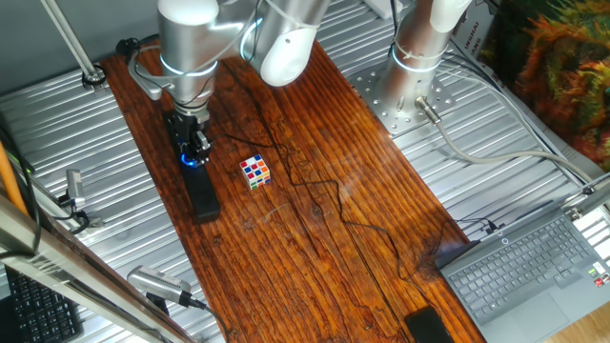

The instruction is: Turn the knob to increase the volume of the speaker

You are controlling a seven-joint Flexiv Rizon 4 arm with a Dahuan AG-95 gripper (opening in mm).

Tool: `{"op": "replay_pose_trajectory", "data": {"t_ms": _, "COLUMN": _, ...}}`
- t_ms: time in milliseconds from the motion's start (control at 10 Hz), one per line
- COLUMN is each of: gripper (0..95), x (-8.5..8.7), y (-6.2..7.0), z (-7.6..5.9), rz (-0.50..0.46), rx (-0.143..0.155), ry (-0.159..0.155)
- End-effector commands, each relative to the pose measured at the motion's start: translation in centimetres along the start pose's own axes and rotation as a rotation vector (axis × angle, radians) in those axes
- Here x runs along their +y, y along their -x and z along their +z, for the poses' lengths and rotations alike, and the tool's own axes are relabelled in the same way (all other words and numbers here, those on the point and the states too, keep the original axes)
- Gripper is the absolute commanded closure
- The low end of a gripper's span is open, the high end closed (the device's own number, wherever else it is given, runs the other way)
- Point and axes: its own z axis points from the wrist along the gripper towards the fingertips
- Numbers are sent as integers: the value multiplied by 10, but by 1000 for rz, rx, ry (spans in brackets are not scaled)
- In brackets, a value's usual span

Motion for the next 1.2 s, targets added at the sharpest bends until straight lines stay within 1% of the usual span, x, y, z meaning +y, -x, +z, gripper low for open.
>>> {"op": "replay_pose_trajectory", "data": {"t_ms": 100, "gripper": 570, "x": 0, "y": 0, "z": 0, "rz": -1, "rx": 0, "ry": 1}}
{"op": "replay_pose_trajectory", "data": {"t_ms": 500, "gripper": 570, "x": -1, "y": 0, "z": 0, "rz": -8, "rx": 0, "ry": -1}}
{"op": "replay_pose_trajectory", "data": {"t_ms": 600, "gripper": 570, "x": -1, "y": 0, "z": 0, "rz": -18, "rx": 2, "ry": -6}}
{"op": "replay_pose_trajectory", "data": {"t_ms": 1200, "gripper": 570, "x": -3, "y": 0, "z": 1, "rz": -26, "rx": 2, "ry": -6}}
